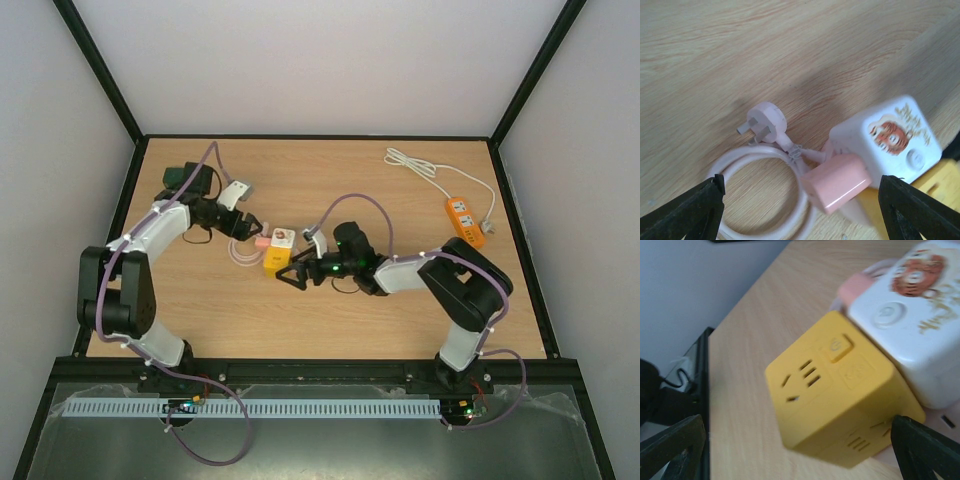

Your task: Pull the plug off the socket

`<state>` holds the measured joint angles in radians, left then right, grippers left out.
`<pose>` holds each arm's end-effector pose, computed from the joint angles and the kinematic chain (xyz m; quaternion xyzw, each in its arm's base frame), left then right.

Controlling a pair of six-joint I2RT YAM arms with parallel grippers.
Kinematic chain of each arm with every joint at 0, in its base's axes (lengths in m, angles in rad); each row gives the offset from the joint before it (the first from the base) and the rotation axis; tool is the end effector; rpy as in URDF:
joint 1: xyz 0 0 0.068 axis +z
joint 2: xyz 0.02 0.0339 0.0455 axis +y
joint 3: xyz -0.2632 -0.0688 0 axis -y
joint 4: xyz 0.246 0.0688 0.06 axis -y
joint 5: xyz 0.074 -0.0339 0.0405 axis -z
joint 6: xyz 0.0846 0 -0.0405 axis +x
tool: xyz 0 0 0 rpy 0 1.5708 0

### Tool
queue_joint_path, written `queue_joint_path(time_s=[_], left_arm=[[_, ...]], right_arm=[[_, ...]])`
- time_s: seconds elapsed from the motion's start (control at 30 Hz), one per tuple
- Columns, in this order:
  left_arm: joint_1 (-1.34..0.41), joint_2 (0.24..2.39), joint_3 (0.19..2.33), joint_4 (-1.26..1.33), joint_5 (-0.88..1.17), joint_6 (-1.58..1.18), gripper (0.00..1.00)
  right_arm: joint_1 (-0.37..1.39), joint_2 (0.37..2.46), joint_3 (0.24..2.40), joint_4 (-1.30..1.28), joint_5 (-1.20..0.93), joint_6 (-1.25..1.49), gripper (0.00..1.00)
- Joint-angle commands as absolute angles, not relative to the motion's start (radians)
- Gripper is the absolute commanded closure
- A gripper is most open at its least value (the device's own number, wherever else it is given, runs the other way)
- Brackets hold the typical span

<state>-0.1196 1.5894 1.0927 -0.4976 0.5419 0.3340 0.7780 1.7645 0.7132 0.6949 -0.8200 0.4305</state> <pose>0.3419 -0.0850 0.1894 0.2819 0.8830 -0.2258 0.2998 0.2189 0.3026 0.1421 -0.3542 0.7025 0.5667 0.2446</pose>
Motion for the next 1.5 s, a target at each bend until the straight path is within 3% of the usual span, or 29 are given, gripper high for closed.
queue_joint_path(time_s=[0.0,0.1,0.37,0.57,0.97,1.23,1.47], left_arm=[[-0.099,1.495,1.065,-0.588,0.539,0.385,0.13],[-0.096,1.435,1.044,-0.647,0.496,0.417,0.11],[-0.117,1.292,0.975,-0.811,0.378,0.510,0.07],[-0.273,1.225,0.875,-0.788,0.235,0.467,0.05],[-0.391,1.331,0.866,-0.679,0.039,0.332,0.13],[-0.390,1.343,0.880,-0.637,0.104,0.422,0.45],[-0.388,1.371,0.912,-0.637,0.290,0.700,0.56]], right_arm=[[0.844,1.843,0.815,0.903,-0.853,0.531,0.01],[0.844,1.889,0.858,0.987,-0.884,0.575,0.01],[0.752,1.773,0.784,0.878,-0.900,0.430,0.01],[0.648,1.678,0.770,0.748,-0.872,0.289,0.01],[0.540,1.597,0.787,0.624,-0.867,0.203,0.01],[0.519,1.574,0.833,0.380,-0.871,-0.069,0.01],[0.518,1.573,0.894,-0.040,-0.864,-0.580,0.00]])
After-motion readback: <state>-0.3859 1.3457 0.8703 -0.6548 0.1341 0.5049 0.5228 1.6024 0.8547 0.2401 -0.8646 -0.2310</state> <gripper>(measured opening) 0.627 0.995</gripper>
